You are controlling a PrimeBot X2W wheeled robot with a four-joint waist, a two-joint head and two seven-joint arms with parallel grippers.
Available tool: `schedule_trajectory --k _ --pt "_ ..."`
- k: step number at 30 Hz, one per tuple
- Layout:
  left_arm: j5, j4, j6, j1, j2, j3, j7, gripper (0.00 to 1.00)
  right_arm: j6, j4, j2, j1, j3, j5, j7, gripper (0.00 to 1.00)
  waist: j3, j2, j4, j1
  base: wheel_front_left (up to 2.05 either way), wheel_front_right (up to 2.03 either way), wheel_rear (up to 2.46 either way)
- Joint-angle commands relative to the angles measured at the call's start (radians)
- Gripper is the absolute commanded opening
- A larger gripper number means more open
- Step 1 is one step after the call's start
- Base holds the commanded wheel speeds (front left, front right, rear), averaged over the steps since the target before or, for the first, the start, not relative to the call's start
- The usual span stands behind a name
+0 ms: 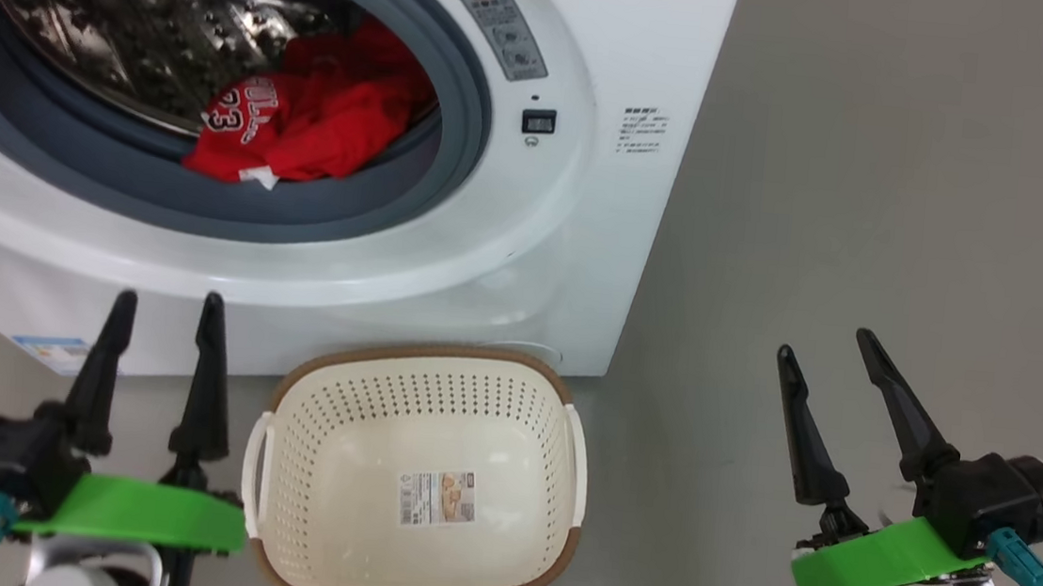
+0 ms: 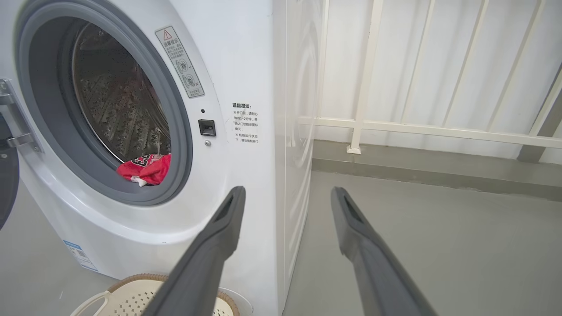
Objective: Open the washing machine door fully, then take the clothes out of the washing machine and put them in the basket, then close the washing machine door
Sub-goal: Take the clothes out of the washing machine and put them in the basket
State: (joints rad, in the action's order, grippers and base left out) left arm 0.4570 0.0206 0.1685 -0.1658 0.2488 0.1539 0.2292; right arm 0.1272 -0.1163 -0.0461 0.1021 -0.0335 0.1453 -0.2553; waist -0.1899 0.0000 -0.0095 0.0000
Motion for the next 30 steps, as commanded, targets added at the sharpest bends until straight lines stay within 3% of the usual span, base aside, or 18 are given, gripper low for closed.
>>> schedule_trajectory --k 1,11,30 --pt "-0.021 -0.004 0.015 -0.073 0.019 -0.030 0.002 1.00 0.003 0.027 -0.004 0.043 -0.032 0.005 -0.006 1.00 -0.044 0.0000 0.018 0.0000 0.00 0.00 0.00" --pt "-0.082 0.108 0.050 -0.289 0.020 -0.008 -0.005 1.00 0.003 0.032 -0.004 0.102 -0.054 0.009 -0.006 1.00 -0.130 0.0000 0.013 0.0000 0.00 0.00 0.00" --pt "-0.086 0.394 0.027 -0.604 0.055 -0.023 -0.014 1.00 0.003 0.086 -0.004 0.157 -0.062 0.024 -0.006 1.00 -0.301 0.0000 -0.041 0.0000 0.00 0.00 0.00"
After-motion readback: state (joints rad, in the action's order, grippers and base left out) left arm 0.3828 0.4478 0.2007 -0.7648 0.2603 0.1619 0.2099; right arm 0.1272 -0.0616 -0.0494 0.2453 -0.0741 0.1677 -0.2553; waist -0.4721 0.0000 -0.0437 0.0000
